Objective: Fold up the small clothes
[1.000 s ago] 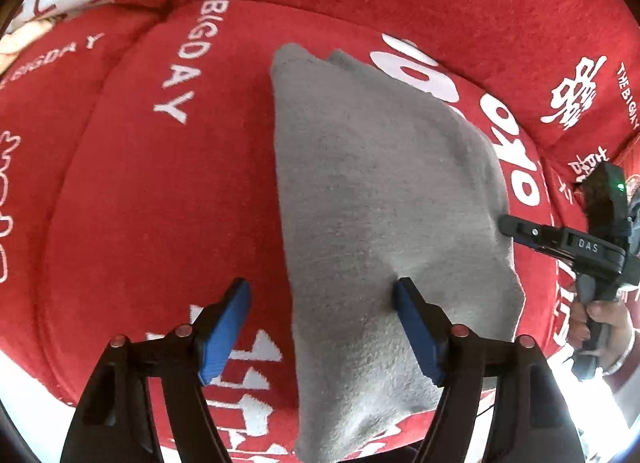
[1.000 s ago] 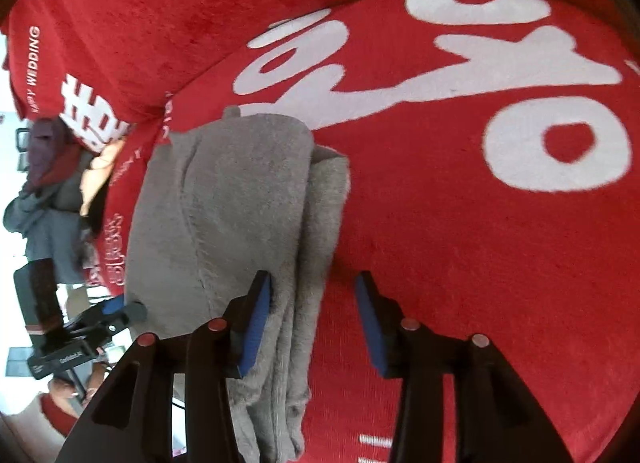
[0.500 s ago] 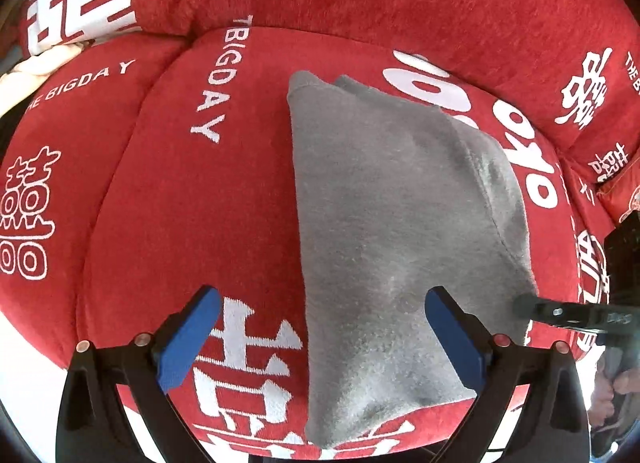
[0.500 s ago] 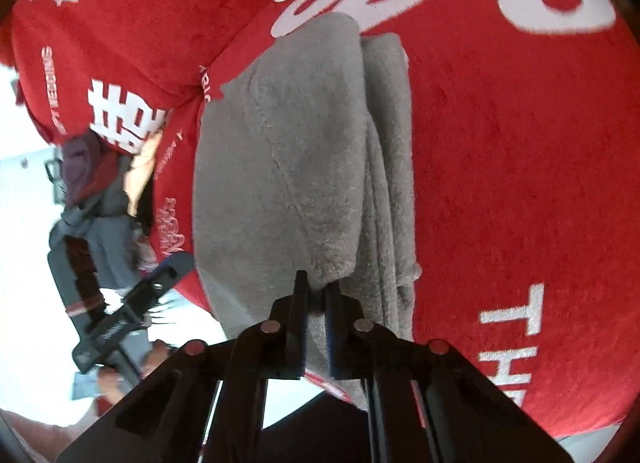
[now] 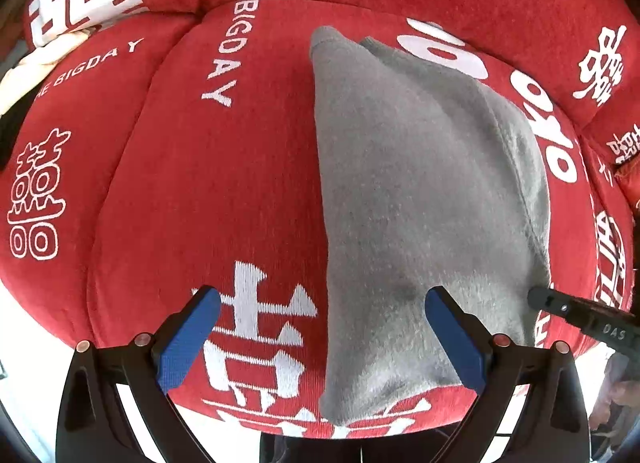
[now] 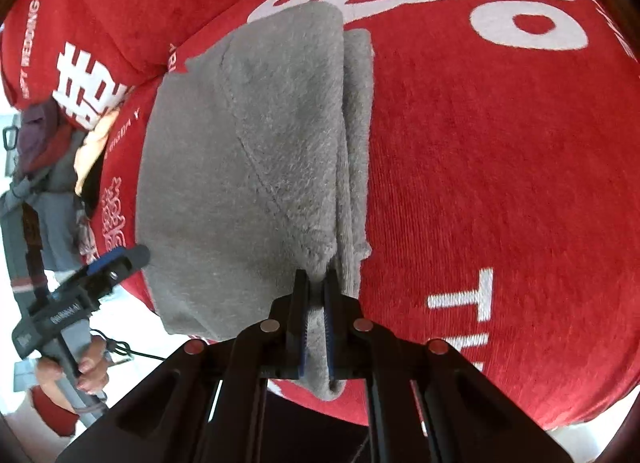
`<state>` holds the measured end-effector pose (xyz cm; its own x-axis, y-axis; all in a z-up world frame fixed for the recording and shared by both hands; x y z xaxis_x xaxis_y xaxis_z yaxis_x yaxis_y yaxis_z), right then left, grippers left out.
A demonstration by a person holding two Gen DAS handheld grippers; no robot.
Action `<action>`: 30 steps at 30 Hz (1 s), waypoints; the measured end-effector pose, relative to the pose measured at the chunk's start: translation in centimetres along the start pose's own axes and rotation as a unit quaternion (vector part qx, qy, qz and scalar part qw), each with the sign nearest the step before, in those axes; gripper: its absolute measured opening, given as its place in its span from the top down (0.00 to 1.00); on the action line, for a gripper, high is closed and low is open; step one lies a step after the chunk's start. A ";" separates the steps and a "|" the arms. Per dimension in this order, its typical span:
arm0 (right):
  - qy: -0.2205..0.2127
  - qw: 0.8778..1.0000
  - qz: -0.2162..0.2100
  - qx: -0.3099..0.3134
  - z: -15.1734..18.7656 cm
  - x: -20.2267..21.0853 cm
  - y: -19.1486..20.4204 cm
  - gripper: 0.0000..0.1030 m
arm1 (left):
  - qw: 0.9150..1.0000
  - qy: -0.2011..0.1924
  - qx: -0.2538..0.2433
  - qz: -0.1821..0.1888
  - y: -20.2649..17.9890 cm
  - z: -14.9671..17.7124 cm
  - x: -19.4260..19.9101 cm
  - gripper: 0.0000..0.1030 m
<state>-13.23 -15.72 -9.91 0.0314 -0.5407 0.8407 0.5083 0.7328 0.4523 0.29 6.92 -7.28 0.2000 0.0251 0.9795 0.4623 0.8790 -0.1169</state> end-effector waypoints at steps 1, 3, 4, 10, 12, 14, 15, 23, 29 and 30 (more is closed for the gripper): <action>-0.003 1.000 -0.005 -0.004 0.0 0.3 0.1 0.93 | 1.000 0.000 0.001 -0.002 -0.1 0.2 0.1 0.01; -0.007 1.000 -0.013 -0.008 0.3 1.0 0.2 0.92 | 1.000 0.003 0.002 -0.002 -0.1 0.3 0.3 0.01; -0.008 1.000 -0.011 -0.008 0.3 1.2 0.4 0.91 | 1.000 0.005 0.002 -0.002 -0.2 0.4 0.3 0.01; -0.006 1.000 0.006 -0.020 1.5 2.9 0.9 0.91 | 1.000 0.017 -0.004 -0.004 -0.9 1.3 1.2 0.01; -0.003 1.000 0.016 -0.025 1.8 3.2 1.4 0.91 | 1.000 0.018 -0.004 -0.002 -1.2 1.6 1.9 0.01; -0.003 0.999 0.026 -0.027 2.2 3.5 2.0 0.80 | 1.000 0.019 -0.007 0.000 -1.6 1.9 2.8 0.01; -0.004 0.999 0.035 -0.028 2.5 3.7 2.3 0.70 | 1.000 0.020 -0.007 0.001 -1.7 2.1 3.1 0.01; -0.032 0.995 0.091 -0.021 3.5 5.6 5.6 0.17 | 0.999 0.016 -0.022 -0.019 -2.7 3.7 6.6 0.01; -0.045 0.986 0.161 -0.015 4.5 7.6 7.3 0.00 | 0.998 0.005 -0.019 -0.058 -2.5 4.8 9.2 0.01; -0.045 0.986 0.158 -0.016 4.6 7.9 7.5 0.00 | 0.998 0.005 -0.017 -0.052 -2.5 5.0 9.7 0.01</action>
<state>-13.14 -12.62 1.48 0.1170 -0.2477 0.9617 0.5118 0.8450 0.1554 -3.23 7.31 3.33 0.1568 -0.0704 0.9851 0.5102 0.8598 -0.0198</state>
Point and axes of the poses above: each gripper's, at about its wrist camera, not at the fingertips, and x roughly against the way its jaws point, y to its left, z to its underside, the point moved 4 cm from there along -x, roughly the way its jaws point, and after that the axes turned 14 degrees about y, right-handed, at the moved point
